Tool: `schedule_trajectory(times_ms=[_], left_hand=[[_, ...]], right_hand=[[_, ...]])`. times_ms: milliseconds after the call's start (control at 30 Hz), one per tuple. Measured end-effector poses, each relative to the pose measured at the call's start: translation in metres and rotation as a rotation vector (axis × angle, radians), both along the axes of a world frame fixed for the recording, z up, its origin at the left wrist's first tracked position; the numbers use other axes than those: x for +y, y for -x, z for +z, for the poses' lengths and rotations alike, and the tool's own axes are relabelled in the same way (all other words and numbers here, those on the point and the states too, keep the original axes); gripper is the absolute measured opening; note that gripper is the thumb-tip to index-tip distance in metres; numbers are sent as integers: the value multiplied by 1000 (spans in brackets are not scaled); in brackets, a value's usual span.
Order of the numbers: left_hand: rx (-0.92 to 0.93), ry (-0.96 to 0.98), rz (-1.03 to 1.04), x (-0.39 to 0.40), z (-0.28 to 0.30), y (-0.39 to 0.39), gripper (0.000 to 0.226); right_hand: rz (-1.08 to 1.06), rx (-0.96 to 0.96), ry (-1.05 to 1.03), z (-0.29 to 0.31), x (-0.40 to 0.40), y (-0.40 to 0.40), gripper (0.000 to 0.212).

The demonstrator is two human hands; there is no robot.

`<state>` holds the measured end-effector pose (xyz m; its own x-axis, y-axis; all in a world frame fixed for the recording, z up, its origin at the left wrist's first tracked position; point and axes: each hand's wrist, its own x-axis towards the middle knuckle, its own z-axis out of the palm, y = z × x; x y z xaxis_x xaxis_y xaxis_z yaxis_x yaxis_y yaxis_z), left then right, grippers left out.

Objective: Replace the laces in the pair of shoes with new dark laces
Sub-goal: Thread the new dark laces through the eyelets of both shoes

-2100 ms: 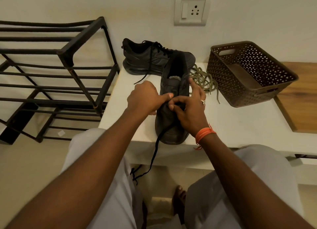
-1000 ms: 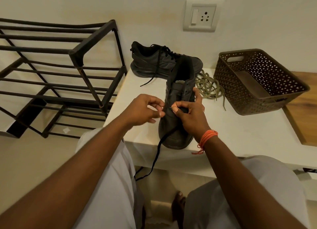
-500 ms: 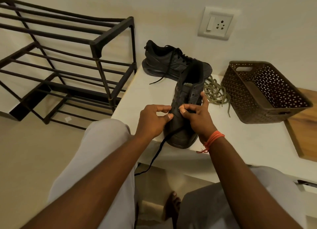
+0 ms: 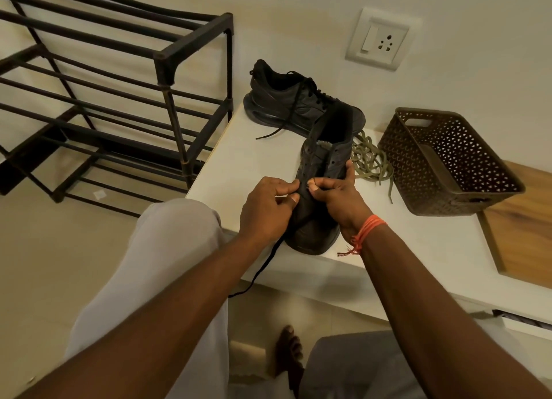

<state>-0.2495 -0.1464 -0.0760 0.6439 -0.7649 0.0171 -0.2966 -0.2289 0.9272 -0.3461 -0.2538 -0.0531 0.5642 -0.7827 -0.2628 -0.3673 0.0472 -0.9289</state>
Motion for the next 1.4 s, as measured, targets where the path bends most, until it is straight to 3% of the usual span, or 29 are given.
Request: schedule_trajectory(times_ms=[200,300,567,767,933,1100,1300,1400], left_hand=[[45,19,2,0,-3,1,32],[70,28,57,-2,-2,0,31],[-65,36,257,-7,13,0,6],[-274,27,129,-10,12,1,5],[-223,31,104,-14,3,-3,7],[-130,72,122,-11,-1,-5,9],[-71,161,120,-3,-1,-4,18],[-65,160,191,-6,1,-4,6]], right_hand=[[-81,-34,-56,-3,2,-4,22],[-60,-75,-73,0,3,-1,49],[-25,-100,129,0,22,5,23],[-25,-114,185,-8,27,17,36],[-216,-54,298,-10,38,10,37],[-225,69,350,-7,45,6,31],[-258,-48,139,-20,38,-4,37],[-216,-25,88,-23,34,-2,39]])
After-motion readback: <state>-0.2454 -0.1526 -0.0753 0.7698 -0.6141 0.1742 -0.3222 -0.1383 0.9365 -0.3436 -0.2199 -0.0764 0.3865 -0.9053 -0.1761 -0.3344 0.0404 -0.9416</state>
